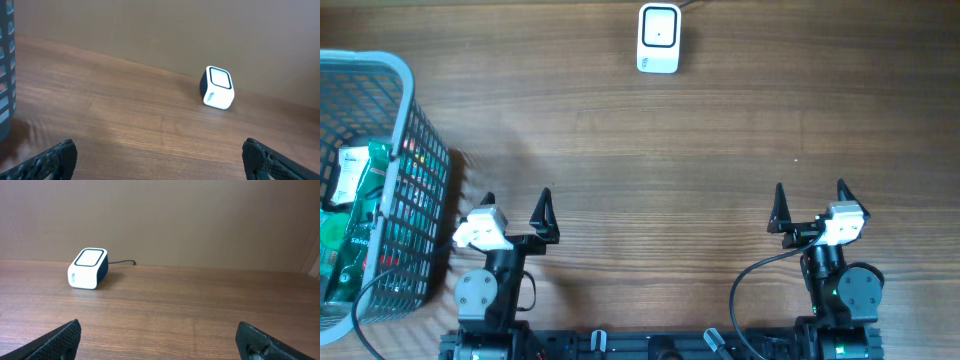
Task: Scan the item barcode
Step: 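Reach the left gripper into the basket and grasp the green packet, then lift the green packet out and place it on the table center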
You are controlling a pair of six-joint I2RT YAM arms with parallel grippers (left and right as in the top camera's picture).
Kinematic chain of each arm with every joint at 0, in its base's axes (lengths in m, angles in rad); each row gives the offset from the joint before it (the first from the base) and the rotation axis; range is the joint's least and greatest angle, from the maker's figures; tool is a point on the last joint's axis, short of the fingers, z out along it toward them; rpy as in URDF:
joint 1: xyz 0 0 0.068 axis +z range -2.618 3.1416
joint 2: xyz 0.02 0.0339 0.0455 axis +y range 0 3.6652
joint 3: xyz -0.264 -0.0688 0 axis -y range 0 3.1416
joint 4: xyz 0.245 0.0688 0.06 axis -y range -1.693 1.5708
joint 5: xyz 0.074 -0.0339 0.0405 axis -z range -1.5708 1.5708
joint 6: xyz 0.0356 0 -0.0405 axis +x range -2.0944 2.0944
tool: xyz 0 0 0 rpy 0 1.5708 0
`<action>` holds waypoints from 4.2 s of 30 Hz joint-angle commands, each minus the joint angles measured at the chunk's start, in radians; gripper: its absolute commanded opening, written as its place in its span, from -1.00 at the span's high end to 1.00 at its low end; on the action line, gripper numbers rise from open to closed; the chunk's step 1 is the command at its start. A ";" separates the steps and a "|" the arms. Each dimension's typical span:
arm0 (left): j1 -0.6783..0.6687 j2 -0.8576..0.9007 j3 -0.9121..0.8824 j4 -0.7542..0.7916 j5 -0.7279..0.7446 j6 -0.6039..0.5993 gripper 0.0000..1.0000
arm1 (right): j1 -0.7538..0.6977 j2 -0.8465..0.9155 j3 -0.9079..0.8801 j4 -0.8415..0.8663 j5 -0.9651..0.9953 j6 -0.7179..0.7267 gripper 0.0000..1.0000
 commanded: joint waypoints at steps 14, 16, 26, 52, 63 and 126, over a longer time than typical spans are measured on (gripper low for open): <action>0.007 0.283 0.396 -0.240 0.015 -0.040 -1.00 | 0.004 -0.006 -0.001 0.002 -0.012 -0.013 -1.00; 0.007 0.371 0.485 -0.290 0.015 -0.048 -1.00 | 0.004 -0.006 -0.001 0.003 -0.012 -0.013 -0.99; 0.007 0.590 0.683 -0.429 0.050 -0.047 -1.00 | 0.004 -0.006 -0.001 0.002 -0.012 -0.013 -0.99; 0.007 0.655 0.931 -0.460 0.113 -0.122 -1.00 | 0.004 -0.006 -0.001 0.002 -0.012 -0.013 -0.99; 0.036 0.968 1.245 -0.491 -0.253 -0.188 -1.00 | 0.004 -0.006 -0.001 0.003 -0.012 -0.013 -1.00; 0.738 1.745 1.821 -1.088 0.138 -1.133 0.92 | 0.004 -0.003 -0.001 0.002 -0.012 -0.013 -0.99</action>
